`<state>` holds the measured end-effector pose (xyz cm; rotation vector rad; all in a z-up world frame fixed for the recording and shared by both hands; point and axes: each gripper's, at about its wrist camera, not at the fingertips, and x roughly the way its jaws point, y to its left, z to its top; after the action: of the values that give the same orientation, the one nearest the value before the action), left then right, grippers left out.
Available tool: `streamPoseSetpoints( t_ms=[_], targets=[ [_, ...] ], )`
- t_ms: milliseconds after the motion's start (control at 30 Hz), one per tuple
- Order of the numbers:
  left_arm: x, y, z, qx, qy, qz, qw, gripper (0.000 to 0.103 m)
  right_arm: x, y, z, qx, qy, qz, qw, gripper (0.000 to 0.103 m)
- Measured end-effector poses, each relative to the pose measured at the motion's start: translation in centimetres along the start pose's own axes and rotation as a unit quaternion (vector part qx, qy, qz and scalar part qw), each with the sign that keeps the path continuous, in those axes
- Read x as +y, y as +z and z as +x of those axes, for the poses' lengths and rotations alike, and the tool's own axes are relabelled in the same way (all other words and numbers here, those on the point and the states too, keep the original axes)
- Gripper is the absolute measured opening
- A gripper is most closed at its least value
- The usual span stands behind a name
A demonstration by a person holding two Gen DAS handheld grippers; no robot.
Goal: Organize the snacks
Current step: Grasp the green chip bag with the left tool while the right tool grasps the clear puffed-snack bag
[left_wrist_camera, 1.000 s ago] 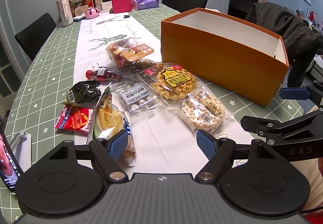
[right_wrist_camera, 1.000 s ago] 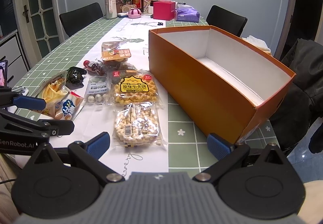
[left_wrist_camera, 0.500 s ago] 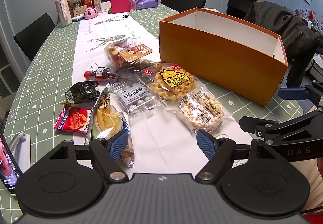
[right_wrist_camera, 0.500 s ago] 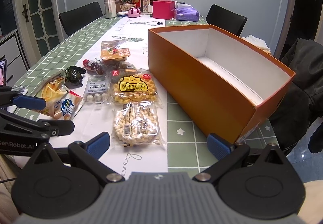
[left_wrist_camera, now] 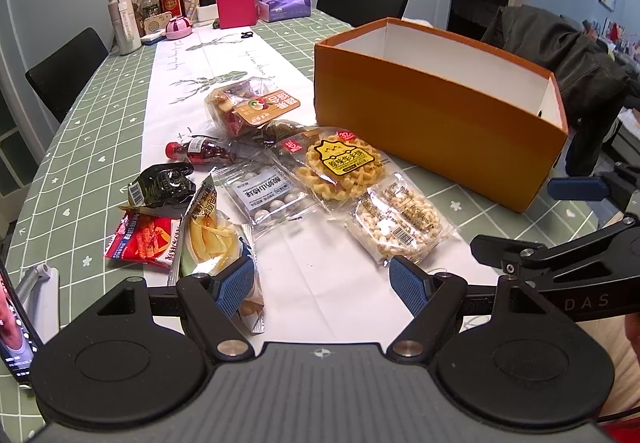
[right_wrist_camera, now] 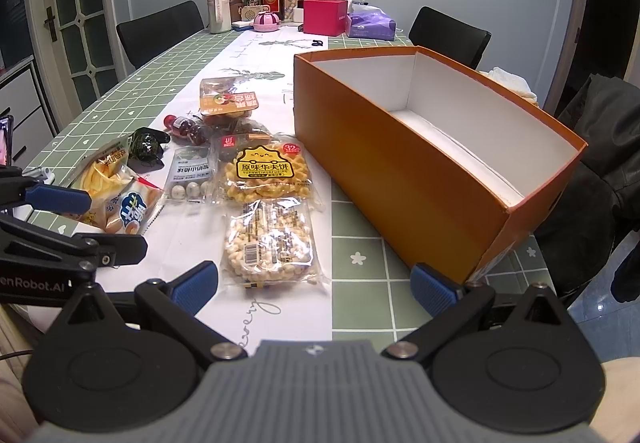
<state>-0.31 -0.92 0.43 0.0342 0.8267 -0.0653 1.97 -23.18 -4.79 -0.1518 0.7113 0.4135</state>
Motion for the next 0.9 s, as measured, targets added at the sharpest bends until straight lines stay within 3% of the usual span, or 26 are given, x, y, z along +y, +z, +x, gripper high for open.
streamPoseSetpoints(
  t_ms=[233,367,500,600,733,900],
  targets=[
    [2.5,0.0,-0.4,-0.011,-0.008,-0.048,0.9987,0.088,0.1,-0.4,0.5,0.001,0.015,0.003,1.0,0.1],
    [4.0,-0.1,-0.1,-0.013,0.0,-0.059,0.9982,0.082,0.5,-0.6,1.3,-0.004,0.028,-0.009,1.0,0.1],
    [4.5,0.4,-0.4,-0.038,0.037,-0.049,0.9974,0.088,0.7,-0.6,2.6,0.005,0.042,-0.011,0.999,0.1],
    [4.6,0.8,-0.7,-0.058,0.044,-0.031,0.9969,0.095,0.7,-0.3,3.6,0.011,0.055,-0.004,0.998,0.1],
    [5.4,0.9,1.2,-0.027,0.085,-0.027,0.9957,0.096,0.8,0.3,5.0,0.016,0.067,-0.003,0.998,0.1],
    [6.3,0.3,3.4,0.016,0.046,-0.054,0.9973,0.091,0.9,0.8,6.7,0.016,0.069,-0.004,0.997,0.1]
  ],
)
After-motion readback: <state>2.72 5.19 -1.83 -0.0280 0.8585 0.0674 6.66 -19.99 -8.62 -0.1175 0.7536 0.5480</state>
